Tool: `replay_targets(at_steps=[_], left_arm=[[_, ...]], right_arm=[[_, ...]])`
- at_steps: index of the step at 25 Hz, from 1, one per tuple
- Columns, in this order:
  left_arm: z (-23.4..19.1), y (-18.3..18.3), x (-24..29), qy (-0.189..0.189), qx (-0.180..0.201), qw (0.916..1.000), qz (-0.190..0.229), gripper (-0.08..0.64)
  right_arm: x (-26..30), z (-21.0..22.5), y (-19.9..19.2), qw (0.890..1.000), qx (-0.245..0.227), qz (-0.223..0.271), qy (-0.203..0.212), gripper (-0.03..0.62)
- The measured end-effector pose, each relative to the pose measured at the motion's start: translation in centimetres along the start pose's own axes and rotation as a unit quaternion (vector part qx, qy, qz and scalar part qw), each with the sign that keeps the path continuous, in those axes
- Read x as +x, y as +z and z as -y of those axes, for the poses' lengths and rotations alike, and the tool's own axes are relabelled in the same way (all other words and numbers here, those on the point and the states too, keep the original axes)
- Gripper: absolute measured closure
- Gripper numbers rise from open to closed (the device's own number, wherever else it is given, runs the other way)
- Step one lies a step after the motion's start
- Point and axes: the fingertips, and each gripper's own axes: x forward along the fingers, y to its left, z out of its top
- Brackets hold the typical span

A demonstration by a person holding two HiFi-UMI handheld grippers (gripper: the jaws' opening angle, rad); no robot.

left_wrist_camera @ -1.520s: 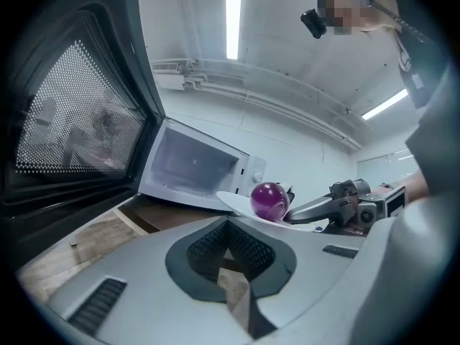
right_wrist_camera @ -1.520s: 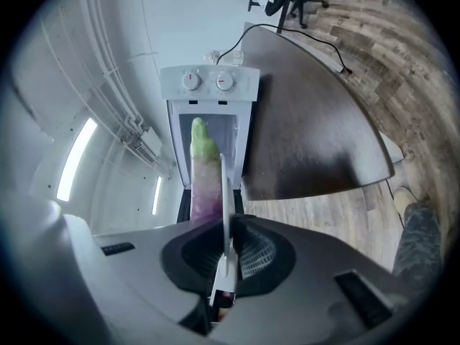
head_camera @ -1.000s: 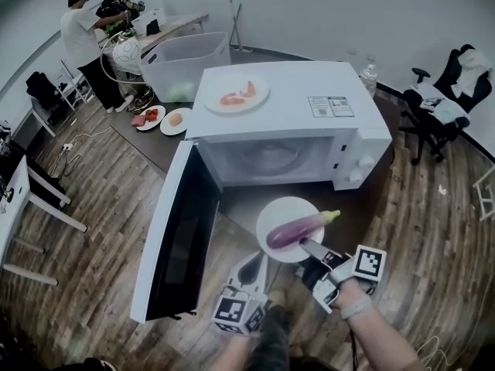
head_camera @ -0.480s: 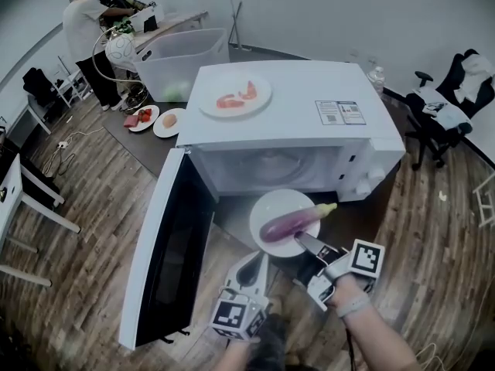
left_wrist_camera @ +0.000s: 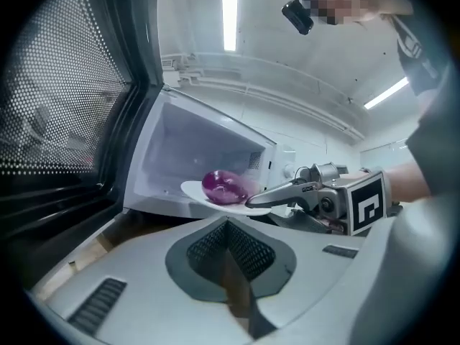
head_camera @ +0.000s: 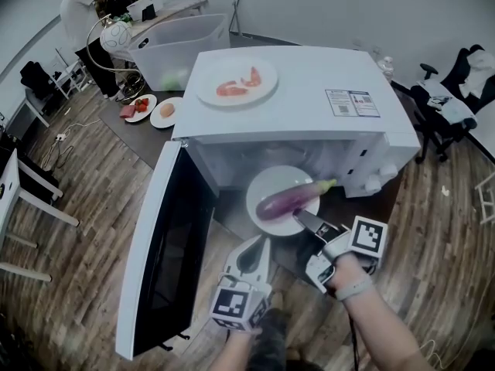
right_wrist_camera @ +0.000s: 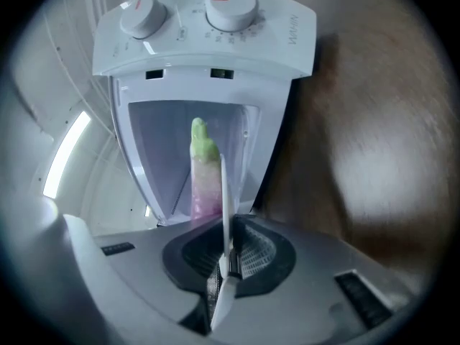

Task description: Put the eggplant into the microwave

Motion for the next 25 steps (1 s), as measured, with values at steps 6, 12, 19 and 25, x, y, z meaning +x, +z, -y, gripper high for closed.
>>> replay_targets(at_steps=[6, 12, 19, 25], left_arm=[[-0.2, 0.1, 1.5, -0.003, 0.014, 0.9998, -0.012, 0.560], [0.3, 0.1, 2.7, -0.013, 0.017, 0.9994, -0.028, 0.560], [0.8, -0.2, 3.7, -0.027, 0.024, 0.9985, -0.041, 0.560], [0.5, 0.1, 4.4, -0.025, 0.023, 0.9985, -0.044, 0.560]], right_arm=[[1.0, 0.4, 0.9, 1.000, 0.004, 0.009, -0.011, 0.572], [1.7, 0.7, 1.7, 1.000, 0.012, 0.014, -0.018, 0.569], [2.5, 0.7, 2.0, 1.000, 0.014, 0.009, -0.016, 0.568], [3.2, 0.7, 2.4, 1.000, 0.015, 0.006, -0.015, 0.568]])
